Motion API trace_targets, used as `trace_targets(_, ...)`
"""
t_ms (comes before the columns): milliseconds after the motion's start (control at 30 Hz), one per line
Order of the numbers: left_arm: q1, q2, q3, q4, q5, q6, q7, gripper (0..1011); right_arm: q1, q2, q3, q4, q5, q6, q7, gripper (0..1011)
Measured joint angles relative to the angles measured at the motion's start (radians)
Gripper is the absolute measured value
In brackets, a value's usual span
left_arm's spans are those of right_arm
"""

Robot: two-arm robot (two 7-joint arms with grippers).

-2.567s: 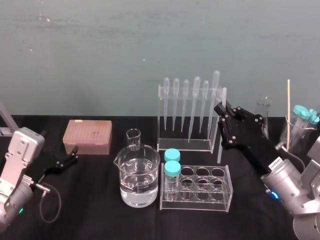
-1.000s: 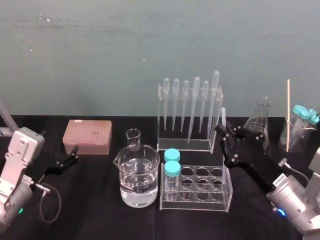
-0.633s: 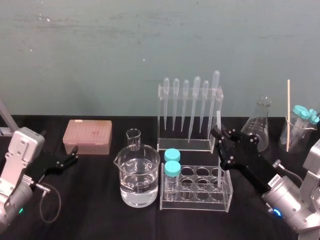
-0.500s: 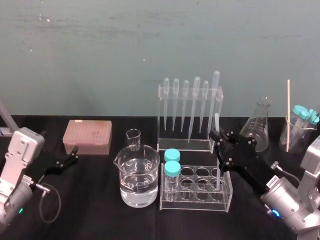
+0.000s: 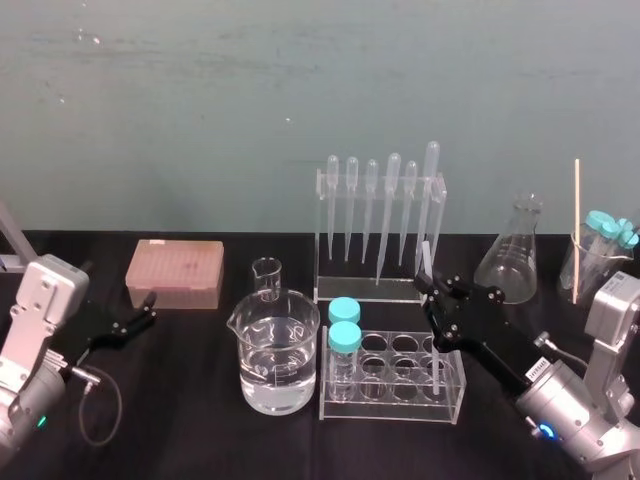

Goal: Pick up the stirring rod with one hand, then place it down.

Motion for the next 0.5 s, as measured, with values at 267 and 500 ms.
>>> trace_targets(267, 0.000, 0.000, 0.000, 0.000, 0.000, 0.000, 0.000, 1000, 0.005, 0.003, -0.007, 0.016, 0.000, 0.017, -0.001, 71)
trace_targets(500, 0.000, 0.000, 0.000, 0.000, 0.000, 0.000, 0.000, 1000, 0.012, 0.005, -0.013, 0.026, 0.004, 0.031, 0.001, 71)
